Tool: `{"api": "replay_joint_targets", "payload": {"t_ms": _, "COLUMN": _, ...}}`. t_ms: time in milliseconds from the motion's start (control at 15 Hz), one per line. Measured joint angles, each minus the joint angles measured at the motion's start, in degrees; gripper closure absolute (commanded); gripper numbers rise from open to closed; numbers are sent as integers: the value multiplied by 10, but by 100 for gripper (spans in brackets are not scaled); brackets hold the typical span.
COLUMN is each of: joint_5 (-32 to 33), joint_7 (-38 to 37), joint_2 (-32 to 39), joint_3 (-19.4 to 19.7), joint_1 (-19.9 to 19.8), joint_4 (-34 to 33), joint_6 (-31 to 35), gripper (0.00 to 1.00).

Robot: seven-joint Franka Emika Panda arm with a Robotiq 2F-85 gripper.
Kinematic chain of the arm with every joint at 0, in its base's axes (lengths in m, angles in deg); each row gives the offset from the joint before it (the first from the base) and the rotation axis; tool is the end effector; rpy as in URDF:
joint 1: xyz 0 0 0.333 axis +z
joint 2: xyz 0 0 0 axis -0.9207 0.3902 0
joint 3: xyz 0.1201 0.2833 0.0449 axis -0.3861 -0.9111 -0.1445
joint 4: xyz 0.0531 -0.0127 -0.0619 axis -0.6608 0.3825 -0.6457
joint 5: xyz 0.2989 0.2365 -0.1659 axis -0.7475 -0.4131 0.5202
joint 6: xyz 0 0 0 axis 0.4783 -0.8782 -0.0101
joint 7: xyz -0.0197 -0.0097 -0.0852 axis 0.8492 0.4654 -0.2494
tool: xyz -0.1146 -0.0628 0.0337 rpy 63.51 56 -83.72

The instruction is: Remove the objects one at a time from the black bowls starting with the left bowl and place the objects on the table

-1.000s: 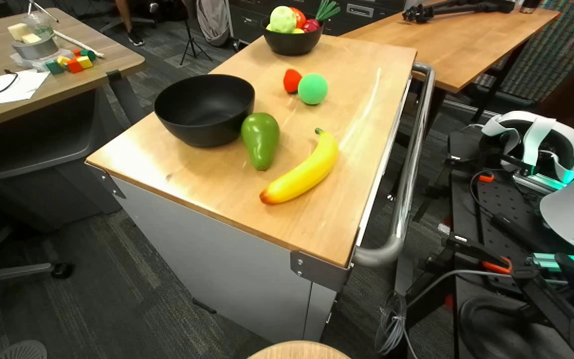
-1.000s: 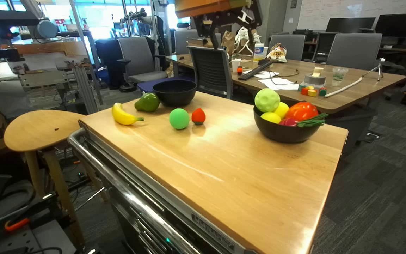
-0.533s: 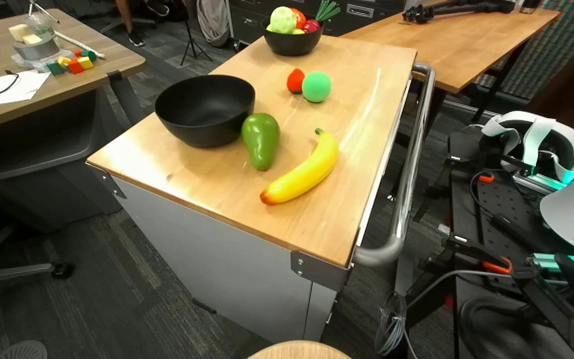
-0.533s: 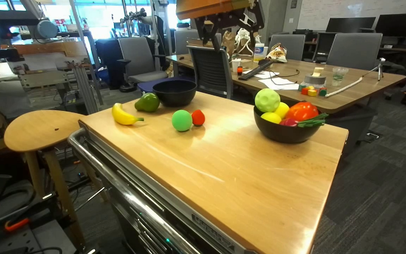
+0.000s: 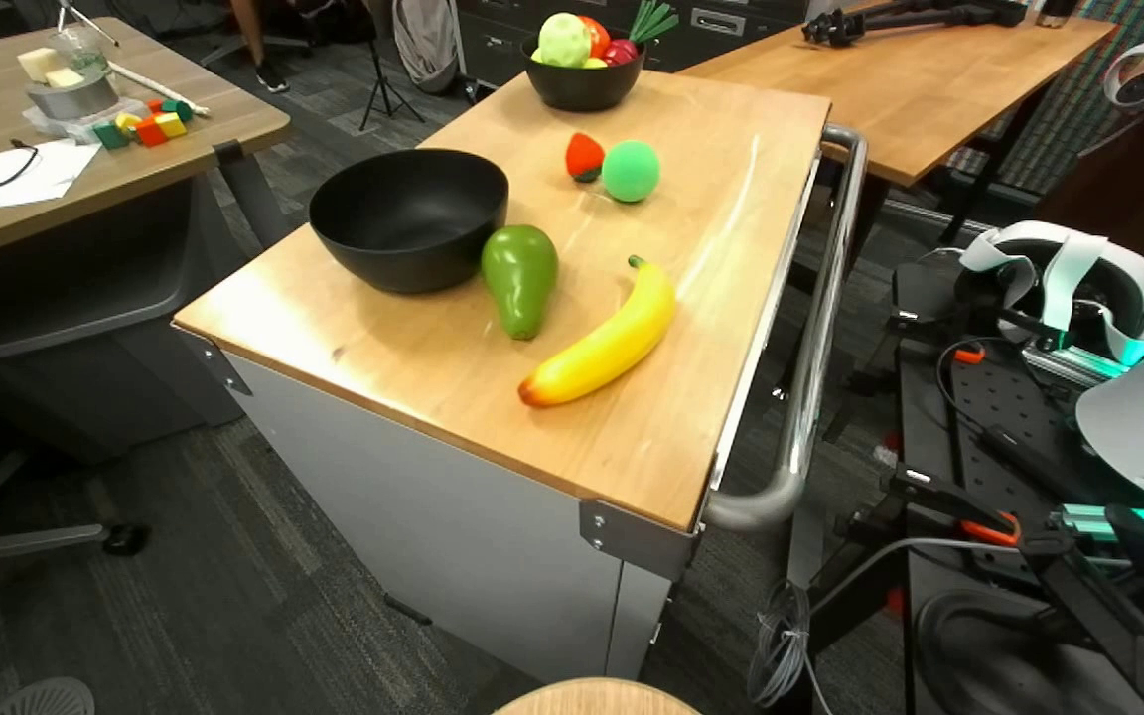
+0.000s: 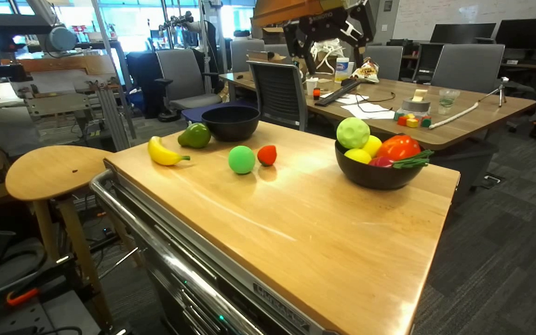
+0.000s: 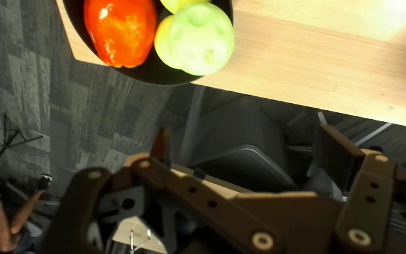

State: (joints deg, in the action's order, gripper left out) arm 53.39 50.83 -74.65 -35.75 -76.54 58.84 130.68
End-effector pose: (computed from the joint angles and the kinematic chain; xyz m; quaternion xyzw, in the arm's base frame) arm 0.6350 -0.1625 0.4230 0.9682 0.0622 0.2223 0.0962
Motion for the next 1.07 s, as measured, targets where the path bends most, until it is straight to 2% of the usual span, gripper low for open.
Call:
{"api": "replay_joint_targets", "payload": {"t_ms": 267, "joint_5": 26, "joint_7": -85, "joint_2": 59, "joint_3": 20, "joint_1": 0, "joint_4": -61, "joint_6": -67, "gripper": 0}}
{"api": "replay_joint_targets", "payload": {"t_ms": 800, "joint_5": 25, "joint_7": -87, "joint_2": 77, "joint_3": 21, "joint_1": -1, "joint_4": -64, "joint_6": -71, "gripper": 0}}
{"api": "replay_joint_targets", "payload": {"t_ms": 1067, "joint_5": 23, "joint_7": -87, "joint_2": 113, "joint_3": 21, "joint_1": -2, "joint_4": -65, "joint_6": -69, "gripper": 0}}
